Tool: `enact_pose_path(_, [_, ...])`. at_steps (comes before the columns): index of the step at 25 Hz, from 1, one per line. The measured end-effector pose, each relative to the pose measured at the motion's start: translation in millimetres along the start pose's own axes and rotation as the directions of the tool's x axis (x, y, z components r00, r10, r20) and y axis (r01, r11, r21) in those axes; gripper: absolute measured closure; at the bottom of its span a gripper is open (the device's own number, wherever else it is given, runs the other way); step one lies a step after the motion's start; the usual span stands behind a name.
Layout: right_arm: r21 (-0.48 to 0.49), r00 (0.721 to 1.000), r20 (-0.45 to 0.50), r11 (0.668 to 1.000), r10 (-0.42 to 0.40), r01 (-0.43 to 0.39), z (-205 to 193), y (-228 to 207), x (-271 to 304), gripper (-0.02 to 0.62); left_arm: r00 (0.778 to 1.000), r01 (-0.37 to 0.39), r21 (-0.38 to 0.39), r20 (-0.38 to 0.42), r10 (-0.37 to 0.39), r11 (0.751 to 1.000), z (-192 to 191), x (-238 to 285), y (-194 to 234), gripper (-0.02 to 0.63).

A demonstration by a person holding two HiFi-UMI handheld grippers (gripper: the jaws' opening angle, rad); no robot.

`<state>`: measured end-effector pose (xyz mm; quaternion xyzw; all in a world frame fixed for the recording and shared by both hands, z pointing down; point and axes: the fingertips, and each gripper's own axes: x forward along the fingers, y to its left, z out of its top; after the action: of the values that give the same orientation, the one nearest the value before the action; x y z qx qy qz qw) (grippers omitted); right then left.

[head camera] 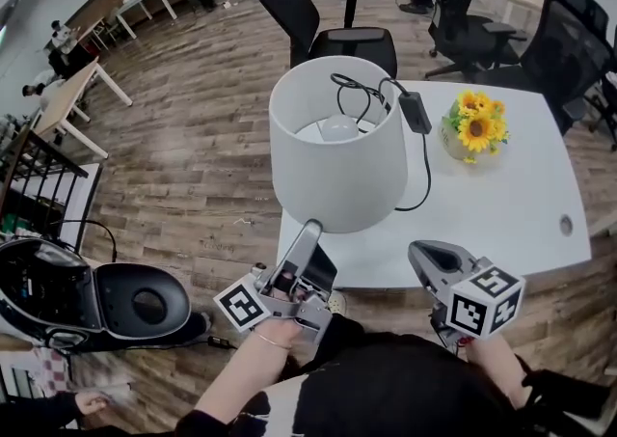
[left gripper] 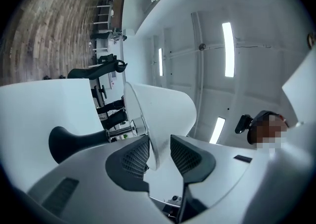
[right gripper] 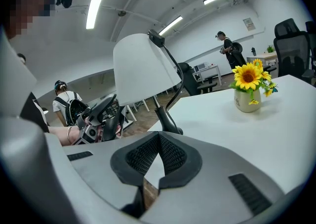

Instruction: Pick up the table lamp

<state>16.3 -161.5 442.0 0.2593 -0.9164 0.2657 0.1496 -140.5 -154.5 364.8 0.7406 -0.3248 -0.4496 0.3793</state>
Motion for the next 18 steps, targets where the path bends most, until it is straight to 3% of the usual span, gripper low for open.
enact_pose_path(18, [-0.012, 1.000, 0.024, 1.000, 0.000, 0.000, 16.8, -1.2, -2.1, 0.583, 1.000, -0.014, -0.045, 0.026, 0.015, 0.999, -4.7, 19.4, -1.9, 0.520])
